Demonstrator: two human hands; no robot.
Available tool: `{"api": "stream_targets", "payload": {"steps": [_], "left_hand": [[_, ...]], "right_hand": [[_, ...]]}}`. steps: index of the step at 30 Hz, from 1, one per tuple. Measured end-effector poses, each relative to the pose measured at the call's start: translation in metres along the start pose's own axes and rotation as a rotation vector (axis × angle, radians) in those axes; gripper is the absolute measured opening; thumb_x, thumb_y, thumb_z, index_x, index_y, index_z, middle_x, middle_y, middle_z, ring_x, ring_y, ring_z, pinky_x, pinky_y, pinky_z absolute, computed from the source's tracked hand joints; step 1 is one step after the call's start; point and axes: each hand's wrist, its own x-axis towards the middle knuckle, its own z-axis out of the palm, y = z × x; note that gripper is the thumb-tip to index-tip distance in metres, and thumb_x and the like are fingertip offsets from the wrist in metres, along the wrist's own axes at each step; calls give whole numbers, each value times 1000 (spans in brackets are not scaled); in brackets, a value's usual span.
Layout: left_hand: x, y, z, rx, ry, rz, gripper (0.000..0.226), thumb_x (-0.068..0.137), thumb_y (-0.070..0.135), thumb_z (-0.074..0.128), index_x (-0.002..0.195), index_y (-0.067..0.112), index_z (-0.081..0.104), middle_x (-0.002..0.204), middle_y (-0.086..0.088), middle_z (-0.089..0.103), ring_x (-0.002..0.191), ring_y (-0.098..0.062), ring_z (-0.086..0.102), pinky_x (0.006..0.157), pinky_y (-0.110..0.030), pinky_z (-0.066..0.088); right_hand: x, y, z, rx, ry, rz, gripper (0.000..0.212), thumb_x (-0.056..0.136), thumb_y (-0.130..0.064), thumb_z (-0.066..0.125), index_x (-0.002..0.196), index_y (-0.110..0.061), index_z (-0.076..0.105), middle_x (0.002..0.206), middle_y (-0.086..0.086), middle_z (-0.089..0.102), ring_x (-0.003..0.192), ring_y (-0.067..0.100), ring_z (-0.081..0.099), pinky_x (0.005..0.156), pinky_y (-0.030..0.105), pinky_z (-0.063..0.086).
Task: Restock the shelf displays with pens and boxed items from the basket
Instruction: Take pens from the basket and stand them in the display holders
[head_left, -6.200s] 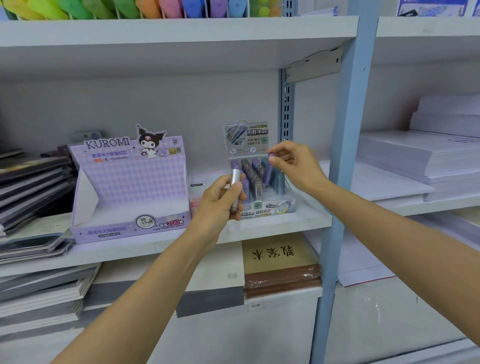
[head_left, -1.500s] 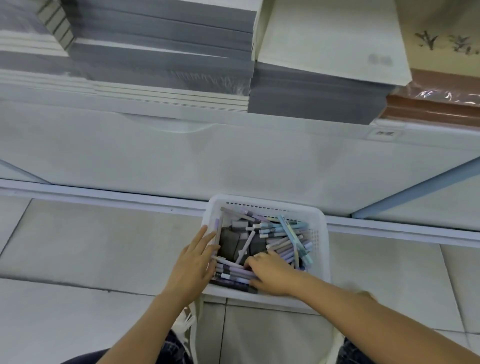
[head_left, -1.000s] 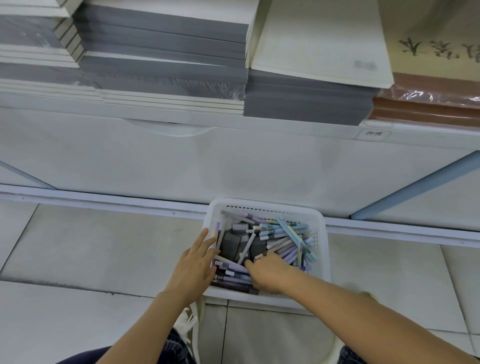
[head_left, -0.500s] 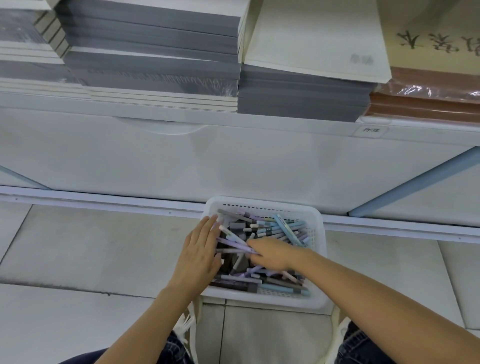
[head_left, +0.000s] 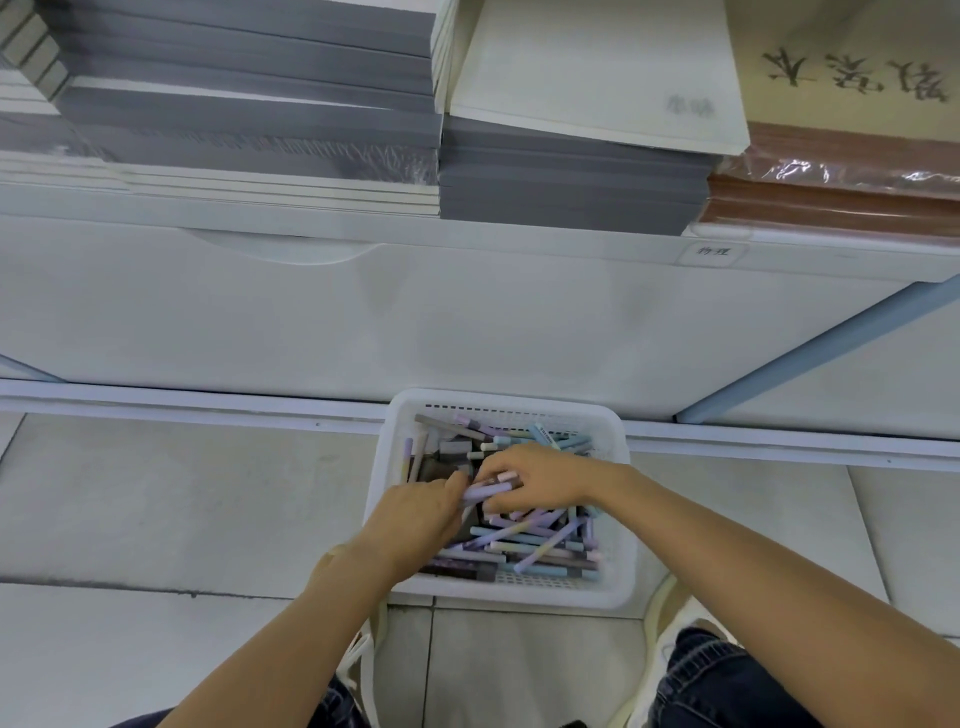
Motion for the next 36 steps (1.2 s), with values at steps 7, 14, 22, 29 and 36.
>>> {"api": "stream_targets", "payload": {"steps": [7,14,22,29,36], "left_hand": [[2,9,1,-708,-20,-161,21,100,31,49,87,14,50,65,2,54,55,-12,50,55,-19,40],[6,28,5,-1309,-159,-211,11,101,16,49,97,5,48,61,0,57,48,-16,53,49,-24,47],[11,9,23,-1100,-24,-417,29,97,27,56,73,16,45,52,9,40,45,-5,37,48,-20,35],[9,6,28,-992,-15,-426,28,97,31,55,76,13,47,58,2,42,50,-10,38,54,-24,36],[7,-11,19,-1123,52,-509,26,96,27,56,76,13,46,56,2,40,51,-16,37,48,-28,33]], "right_hand": [[0,7,13,435,328,96,28,102,-32,45,79,-20,56,61,-7,52,45,-2,44,52,18,37],[-8,8,15,633,303,155,33,105,-28,32,102,-5,55,75,8,53,50,8,42,49,20,36],[-45,61,29,-208,237,232,12,88,-18,55,91,-26,47,90,-4,57,80,16,55,60,21,38],[-45,72,42,-471,240,65,14,89,-24,60,98,-17,66,106,-1,62,103,15,54,89,30,45],[-44,50,27,-207,300,18,2,86,-29,52,85,-28,53,77,-9,56,64,7,48,59,23,38]]}}
